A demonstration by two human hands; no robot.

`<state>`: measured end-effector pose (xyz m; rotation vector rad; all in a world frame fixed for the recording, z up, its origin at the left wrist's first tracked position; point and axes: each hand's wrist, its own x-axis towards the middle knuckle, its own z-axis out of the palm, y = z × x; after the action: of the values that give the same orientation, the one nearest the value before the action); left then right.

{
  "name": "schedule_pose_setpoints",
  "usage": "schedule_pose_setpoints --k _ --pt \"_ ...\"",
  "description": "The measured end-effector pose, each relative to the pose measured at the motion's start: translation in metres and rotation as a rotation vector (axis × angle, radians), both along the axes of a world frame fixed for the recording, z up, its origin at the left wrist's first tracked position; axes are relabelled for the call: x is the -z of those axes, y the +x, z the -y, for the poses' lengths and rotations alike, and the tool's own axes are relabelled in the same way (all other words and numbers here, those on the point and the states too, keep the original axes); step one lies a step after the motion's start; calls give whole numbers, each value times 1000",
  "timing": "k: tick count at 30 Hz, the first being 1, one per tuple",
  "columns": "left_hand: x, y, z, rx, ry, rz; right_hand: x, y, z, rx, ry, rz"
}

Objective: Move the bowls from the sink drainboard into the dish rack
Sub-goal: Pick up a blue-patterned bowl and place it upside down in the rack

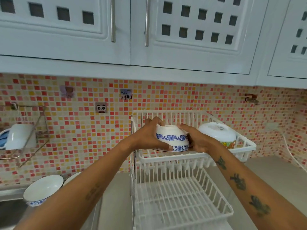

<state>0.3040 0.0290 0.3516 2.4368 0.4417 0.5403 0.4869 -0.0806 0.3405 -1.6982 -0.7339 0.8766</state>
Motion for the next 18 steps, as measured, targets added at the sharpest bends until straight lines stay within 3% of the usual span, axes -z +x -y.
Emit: schedule_pose_setpoints --k 18 --pt "7 11 10 -73 321 -313 1 -7 3 -167 -78 40"
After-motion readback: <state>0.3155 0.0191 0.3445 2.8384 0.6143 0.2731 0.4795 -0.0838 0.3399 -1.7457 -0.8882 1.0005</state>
